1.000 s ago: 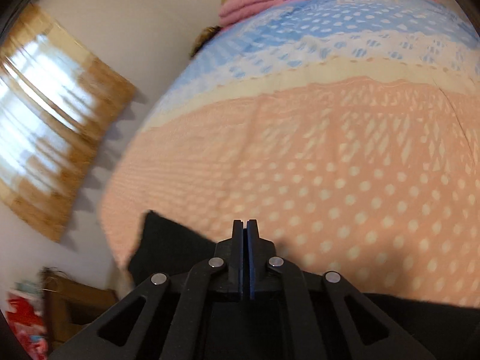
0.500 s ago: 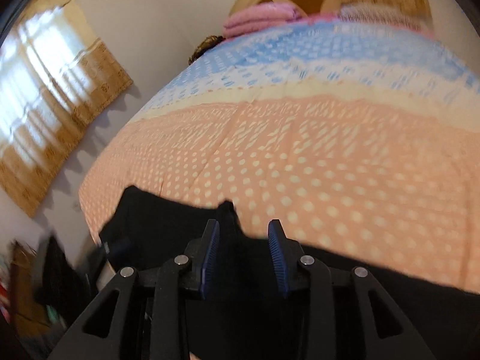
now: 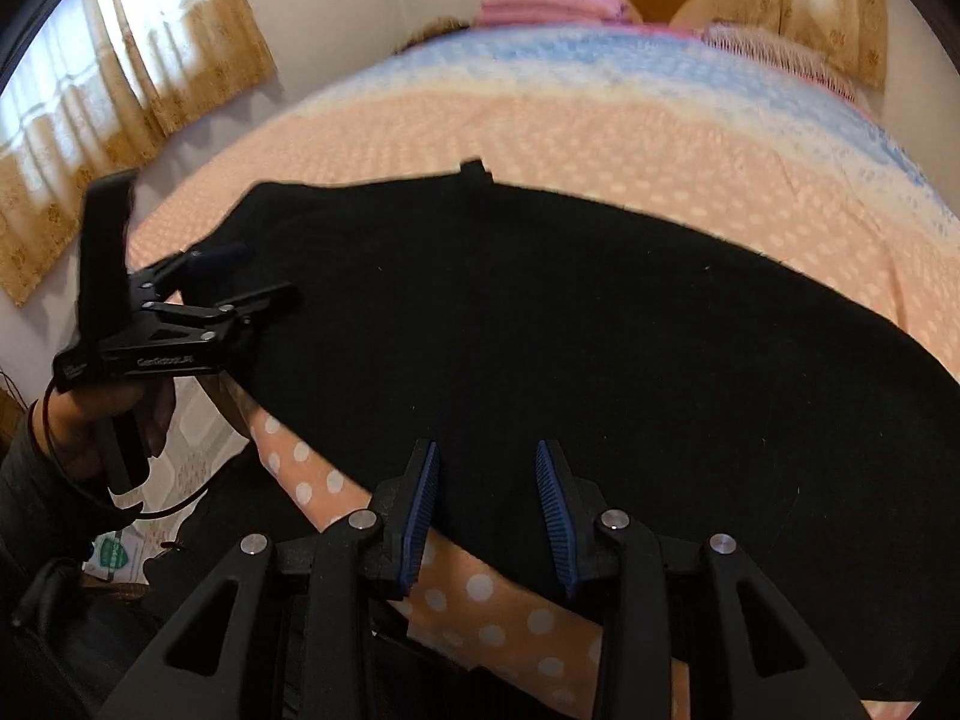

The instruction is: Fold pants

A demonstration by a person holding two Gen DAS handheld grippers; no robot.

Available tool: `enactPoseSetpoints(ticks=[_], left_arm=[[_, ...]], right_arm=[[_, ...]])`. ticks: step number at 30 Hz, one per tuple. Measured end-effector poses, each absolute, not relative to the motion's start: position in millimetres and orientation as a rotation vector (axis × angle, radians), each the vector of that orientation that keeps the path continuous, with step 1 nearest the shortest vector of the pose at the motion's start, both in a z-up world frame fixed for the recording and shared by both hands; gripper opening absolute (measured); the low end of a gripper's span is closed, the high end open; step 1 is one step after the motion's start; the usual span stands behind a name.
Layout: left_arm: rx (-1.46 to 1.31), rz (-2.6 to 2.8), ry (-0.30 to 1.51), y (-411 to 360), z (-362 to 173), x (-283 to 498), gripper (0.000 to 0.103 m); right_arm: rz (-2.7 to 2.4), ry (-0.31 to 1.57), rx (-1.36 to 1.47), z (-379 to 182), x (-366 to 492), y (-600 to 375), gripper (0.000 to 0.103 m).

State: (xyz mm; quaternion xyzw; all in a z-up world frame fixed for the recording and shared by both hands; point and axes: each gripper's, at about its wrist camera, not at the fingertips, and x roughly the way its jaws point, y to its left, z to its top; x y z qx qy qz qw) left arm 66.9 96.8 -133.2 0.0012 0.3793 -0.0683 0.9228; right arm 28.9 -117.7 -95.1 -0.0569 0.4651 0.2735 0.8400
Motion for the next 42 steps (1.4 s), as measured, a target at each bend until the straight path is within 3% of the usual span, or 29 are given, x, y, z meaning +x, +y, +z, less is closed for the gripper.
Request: enactPoseSetpoints(ticks=[29, 35, 42], left_arm=[[0.067, -0.122, 0.751, 47, -97, 86, 0.103], [0.101, -0.159, 0.747, 18, -101, 84, 0.103], [0.116, -0.127, 0.773, 17, -111, 82, 0.103]], right_arm=[[0.524, 0.937, -0.046, -74, 2, -198, 0.037], [0.361, 0.824, 0.022, -30, 2, -279, 0.037], [-0.026, 0.686, 0.255, 11, -20, -468, 0.037]])
